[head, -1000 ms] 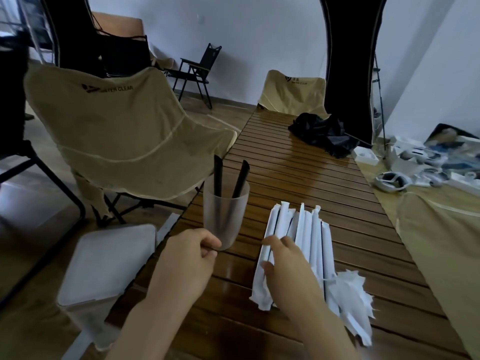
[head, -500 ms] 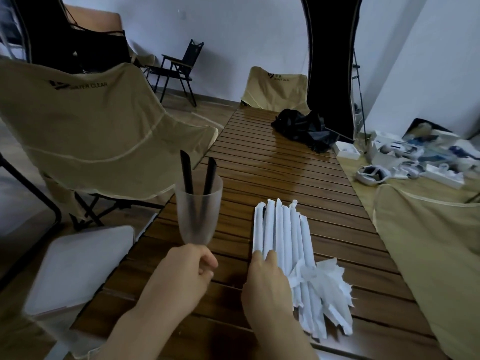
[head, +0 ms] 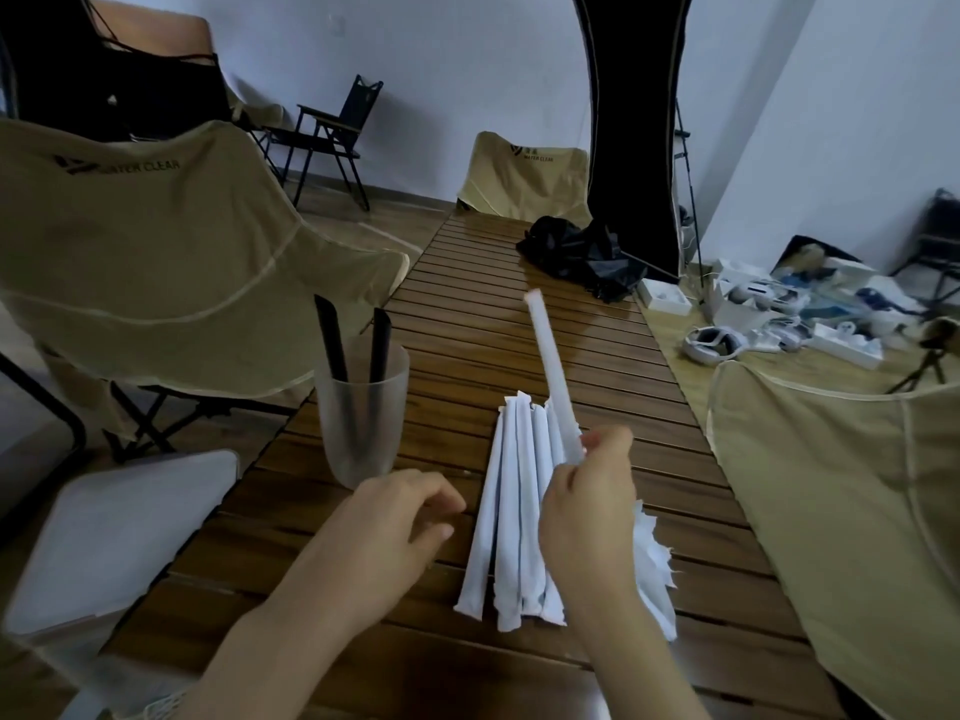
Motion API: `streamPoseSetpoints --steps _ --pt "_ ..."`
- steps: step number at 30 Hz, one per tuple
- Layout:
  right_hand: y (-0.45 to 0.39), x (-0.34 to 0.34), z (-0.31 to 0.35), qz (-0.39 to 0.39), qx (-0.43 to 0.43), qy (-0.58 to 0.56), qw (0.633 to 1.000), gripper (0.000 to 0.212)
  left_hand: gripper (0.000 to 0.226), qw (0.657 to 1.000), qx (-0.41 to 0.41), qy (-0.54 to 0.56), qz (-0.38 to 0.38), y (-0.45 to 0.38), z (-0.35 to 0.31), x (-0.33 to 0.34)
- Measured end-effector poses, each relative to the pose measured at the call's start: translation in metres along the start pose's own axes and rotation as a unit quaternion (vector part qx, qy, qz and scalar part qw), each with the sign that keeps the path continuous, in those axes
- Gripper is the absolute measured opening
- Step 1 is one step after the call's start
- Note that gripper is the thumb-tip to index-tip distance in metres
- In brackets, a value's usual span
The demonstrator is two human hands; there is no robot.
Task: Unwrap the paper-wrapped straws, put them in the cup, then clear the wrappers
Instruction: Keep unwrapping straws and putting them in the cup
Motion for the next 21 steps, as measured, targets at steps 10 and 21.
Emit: streamPoseSetpoints --steps 10,21 --pt "0.021 -0.025 0.016 0.030 -0.137 -0.112 0.984 0.026 0.032 0.981 0.139 0.001 -0.133 0.008 -0.046 -0.017" --pt "0.034 -0.034 0.015 0.033 -0.312 0.071 0.947 0.038 0.026 0.968 0.190 -0.098 -0.133 0.014 -0.047 -0.011"
Point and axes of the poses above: each hand's wrist, its own y-axis away from the middle knuckle, its own x-axis out of the palm, z = x × y, the point moved 4 cm from there along -y, towards the middle knuckle, and after that the axes turned 4 degrees about y, right-handed, at the moved point
